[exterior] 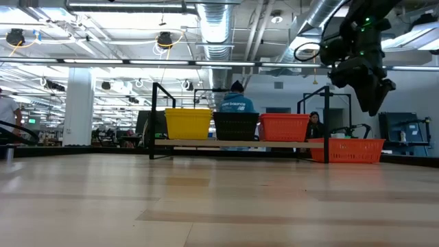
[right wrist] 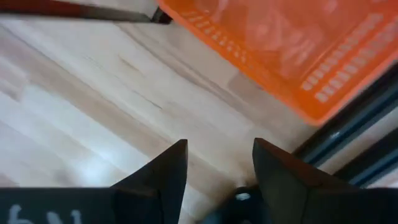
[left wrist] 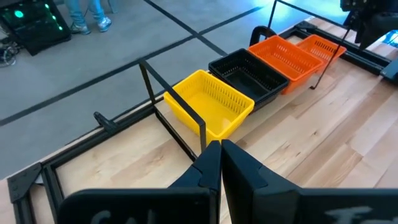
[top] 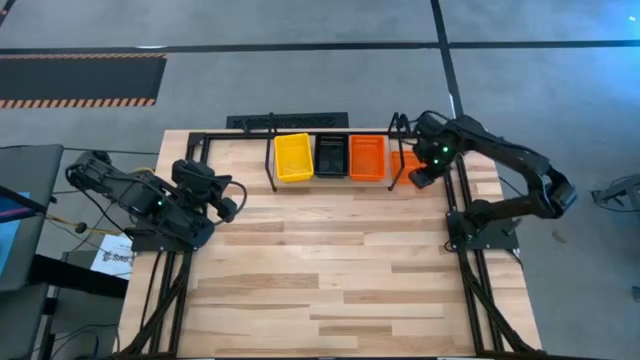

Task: Stack baskets on shelf by color
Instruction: Stack the orange bin on top of the other orange bin on the shelf

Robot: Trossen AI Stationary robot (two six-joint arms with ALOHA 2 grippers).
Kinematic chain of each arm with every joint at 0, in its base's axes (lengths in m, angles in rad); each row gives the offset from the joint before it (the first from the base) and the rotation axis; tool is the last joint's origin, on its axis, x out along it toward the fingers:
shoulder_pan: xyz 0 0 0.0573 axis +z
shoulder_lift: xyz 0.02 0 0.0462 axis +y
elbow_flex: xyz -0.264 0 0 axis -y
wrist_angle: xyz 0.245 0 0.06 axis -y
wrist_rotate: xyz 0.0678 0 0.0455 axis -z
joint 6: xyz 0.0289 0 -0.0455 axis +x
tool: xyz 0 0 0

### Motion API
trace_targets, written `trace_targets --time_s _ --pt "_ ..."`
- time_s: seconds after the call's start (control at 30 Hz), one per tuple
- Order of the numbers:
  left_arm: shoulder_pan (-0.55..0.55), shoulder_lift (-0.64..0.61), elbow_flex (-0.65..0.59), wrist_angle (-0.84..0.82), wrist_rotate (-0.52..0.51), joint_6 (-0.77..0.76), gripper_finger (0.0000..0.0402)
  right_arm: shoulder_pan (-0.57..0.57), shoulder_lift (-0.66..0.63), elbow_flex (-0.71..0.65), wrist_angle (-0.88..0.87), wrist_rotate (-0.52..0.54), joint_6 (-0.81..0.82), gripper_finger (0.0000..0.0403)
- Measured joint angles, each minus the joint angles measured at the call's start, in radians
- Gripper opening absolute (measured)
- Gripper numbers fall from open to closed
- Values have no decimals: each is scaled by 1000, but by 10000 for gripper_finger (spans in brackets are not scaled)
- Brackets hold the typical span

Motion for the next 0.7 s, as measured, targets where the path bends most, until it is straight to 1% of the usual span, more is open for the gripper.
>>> trace_targets --time_s 0.2,0.3,0.33,0.47,0.63,0.7 --pt "0 24 0 -1 9 -3 0 98 48 0 -3 150 -194 203" --pt "0 31 0 0 12 -11 0 127 64 0 9 251 -286 202" --pt "0 33 0 0 17 -18 0 133 69 0 11 265 -315 201" --pt "0 40 0 0 39 -42 0 127 69 -16 63 276 -361 198" --pt "0 44 0 4 54 -55 0 108 57 -86 99 234 -327 200" --pt "0 47 0 6 54 -55 0 96 41 -107 121 199 -309 199"
